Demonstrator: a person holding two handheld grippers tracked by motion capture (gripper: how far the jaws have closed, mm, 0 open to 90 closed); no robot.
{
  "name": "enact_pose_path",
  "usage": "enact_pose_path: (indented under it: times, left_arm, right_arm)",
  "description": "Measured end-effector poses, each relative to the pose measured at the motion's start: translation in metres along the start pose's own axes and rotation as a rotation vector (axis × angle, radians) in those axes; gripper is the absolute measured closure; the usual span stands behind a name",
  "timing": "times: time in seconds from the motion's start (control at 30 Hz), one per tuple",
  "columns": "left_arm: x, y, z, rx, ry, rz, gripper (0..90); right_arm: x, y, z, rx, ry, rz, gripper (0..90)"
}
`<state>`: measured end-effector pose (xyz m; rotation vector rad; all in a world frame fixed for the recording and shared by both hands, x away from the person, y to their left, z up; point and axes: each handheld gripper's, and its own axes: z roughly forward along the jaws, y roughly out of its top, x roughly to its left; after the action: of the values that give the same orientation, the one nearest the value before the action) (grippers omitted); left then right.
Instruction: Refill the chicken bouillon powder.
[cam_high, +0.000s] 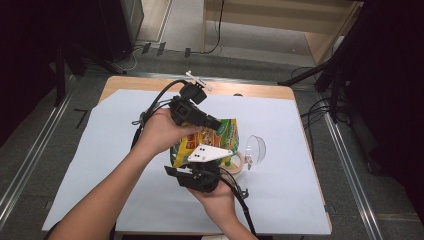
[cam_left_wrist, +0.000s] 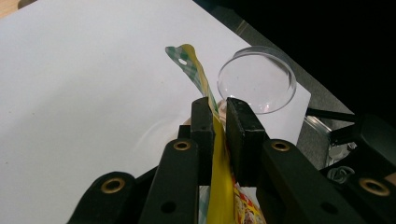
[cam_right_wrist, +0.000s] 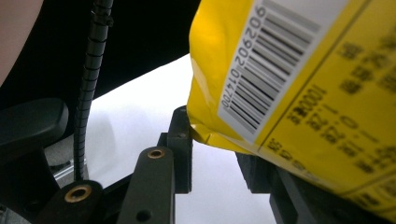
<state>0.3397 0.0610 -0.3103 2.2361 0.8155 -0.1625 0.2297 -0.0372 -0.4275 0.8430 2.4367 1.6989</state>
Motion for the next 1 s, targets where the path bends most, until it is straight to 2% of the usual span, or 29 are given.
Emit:
enact_pose_path:
  times: [0.13,0.23,0.47,0.57,0.7,1.0]
  left_arm:
    - [0.0,0.0,-0.002,-0.003,-0.009,0.001,82.4]
    - [0.0,-0.001,0.0,0.011,0.006,0.006,82.6]
    - [0.002,-0.007,-0.002,0.002,-0.015,0.0,82.8]
    - [0.003,-0.01,-0.003,0.0,-0.036,0.001,82.9]
    - [0.004,-0.014,-0.005,-0.003,-0.037,0.003,83.1]
    - [0.004,-0.024,-0.008,-0.008,-0.053,-0.001,84.0]
  right_arm:
    - [0.0,0.002,-0.001,0.001,-0.002,-0.017,70.1]
    - [0.0,0.001,0.0,0.008,0.009,-0.016,70.1]
    - [0.003,-0.003,0.002,0.024,0.001,-0.035,69.8]
    - [0.003,-0.005,0.003,0.025,0.006,-0.038,68.1]
    - [0.004,-0.009,0.005,0.024,0.024,-0.039,62.7]
    - [0.005,-0.016,0.008,0.04,0.033,-0.053,58.5]
